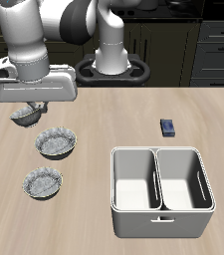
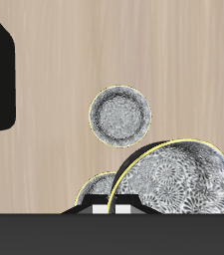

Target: Stack the smallest bowl on the middle-sized bowl

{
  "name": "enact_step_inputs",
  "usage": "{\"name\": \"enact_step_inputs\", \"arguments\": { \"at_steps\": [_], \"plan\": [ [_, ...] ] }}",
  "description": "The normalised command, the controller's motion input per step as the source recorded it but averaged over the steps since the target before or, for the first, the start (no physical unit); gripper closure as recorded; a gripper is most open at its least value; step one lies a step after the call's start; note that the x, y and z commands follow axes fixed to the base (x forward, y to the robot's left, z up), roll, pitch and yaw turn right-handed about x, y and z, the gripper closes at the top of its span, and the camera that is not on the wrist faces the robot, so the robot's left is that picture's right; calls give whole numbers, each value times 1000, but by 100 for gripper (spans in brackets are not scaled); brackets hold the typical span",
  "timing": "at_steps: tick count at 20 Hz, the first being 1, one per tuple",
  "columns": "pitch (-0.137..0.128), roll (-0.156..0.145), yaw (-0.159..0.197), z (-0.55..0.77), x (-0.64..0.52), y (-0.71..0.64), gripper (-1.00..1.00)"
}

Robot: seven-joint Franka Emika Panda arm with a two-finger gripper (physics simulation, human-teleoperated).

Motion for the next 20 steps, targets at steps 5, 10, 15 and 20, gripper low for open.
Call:
{"name": "enact_step_inputs", "arguments": {
  "at_steps": [5,10,15,20],
  "plan": [
    [4,-35,-14,-43,284,-58,100],
    [-16,-40,-17,8,292,-138,100],
    [16,-38,-1,-82,275,-15,100],
    [12,-9,-13,-63,222,181,100]
  ]
}}
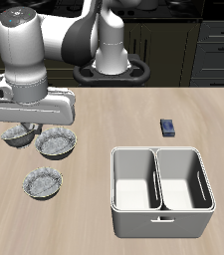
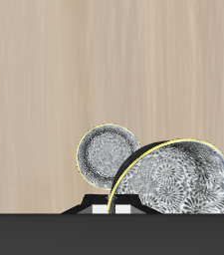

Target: Stack the smallest bowl on the middle-sized bowl

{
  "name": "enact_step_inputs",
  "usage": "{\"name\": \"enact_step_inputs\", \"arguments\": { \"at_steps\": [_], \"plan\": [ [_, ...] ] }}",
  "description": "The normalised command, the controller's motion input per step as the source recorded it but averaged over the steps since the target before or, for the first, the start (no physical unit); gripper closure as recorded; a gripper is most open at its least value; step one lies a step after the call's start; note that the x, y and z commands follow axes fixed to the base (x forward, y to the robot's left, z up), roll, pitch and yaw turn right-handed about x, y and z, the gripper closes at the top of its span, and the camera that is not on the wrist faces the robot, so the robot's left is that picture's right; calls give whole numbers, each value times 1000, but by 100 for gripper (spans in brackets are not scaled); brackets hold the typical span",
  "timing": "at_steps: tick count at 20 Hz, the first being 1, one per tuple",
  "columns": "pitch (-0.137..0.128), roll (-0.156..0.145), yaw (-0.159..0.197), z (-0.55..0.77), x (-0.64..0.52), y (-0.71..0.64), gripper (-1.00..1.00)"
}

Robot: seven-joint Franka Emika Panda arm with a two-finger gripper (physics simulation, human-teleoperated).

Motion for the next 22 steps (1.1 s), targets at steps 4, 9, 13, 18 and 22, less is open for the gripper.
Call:
{"name": "enact_step_inputs", "arguments": {
  "at_steps": [4,9,13,18,22],
  "plan": [
    [9,8,5,-138,160,265,100],
    [20,4,1,-177,116,119,100],
    [40,-13,-8,-335,134,26,100],
    [51,-3,-2,-447,76,49,100],
    [54,-5,5,-424,2,63,100]
  ]
}}
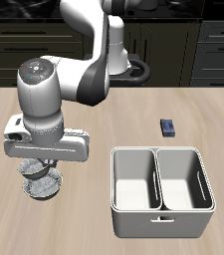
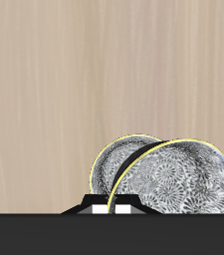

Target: Stack the smallest bowl on the middle-sized bowl

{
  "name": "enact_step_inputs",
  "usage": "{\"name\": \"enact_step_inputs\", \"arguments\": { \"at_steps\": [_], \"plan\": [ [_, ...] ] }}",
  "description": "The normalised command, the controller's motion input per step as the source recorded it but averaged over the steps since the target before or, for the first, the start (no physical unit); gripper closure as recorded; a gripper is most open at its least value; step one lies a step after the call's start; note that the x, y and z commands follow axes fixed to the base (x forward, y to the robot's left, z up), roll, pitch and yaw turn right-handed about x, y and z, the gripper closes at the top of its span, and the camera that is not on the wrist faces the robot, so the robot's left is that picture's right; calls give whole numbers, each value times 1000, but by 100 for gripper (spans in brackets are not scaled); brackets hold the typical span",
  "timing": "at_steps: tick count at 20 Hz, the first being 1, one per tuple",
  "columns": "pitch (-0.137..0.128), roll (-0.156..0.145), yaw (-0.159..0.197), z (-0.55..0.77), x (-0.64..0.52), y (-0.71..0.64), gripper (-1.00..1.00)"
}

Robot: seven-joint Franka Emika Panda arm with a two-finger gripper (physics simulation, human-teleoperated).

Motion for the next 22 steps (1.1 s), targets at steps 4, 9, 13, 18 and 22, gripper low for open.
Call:
{"name": "enact_step_inputs", "arguments": {
  "at_steps": [4,9,13,18,22],
  "plan": [
    [34,2,-2,-358,-25,36,100],
    [39,-19,16,-396,-33,-26,100],
    [105,-14,20,-515,-11,3,100],
    [75,34,44,-211,-173,227,-100],
    [-17,49,35,107,-160,214,-100]
  ]
}}
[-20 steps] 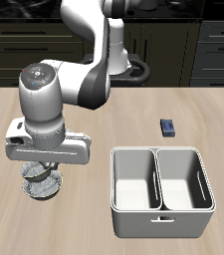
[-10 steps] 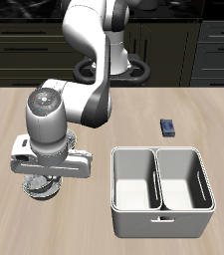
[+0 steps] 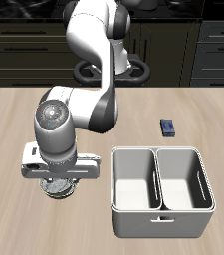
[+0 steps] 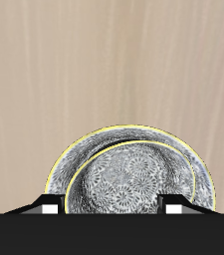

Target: Stack the smallest bowl on the middle-sized bowl

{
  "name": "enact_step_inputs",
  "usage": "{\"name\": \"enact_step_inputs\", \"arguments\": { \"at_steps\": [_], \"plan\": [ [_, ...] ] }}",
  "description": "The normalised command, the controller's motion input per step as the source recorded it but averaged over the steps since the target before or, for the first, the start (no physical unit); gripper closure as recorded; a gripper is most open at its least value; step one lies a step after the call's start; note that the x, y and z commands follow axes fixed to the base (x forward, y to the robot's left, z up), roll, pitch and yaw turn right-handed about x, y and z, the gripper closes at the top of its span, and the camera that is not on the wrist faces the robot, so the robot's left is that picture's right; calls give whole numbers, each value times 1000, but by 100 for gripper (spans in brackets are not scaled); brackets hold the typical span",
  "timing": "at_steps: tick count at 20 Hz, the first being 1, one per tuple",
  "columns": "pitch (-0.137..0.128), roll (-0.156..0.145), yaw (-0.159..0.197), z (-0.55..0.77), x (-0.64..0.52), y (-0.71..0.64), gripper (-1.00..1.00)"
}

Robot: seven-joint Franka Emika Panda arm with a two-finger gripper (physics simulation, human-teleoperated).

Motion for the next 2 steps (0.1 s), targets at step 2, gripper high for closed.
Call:
{"name": "enact_step_inputs", "arguments": {
  "at_steps": [2],
  "plan": [
    [-71,21,98,324,-325,292,-100]
  ]
}}
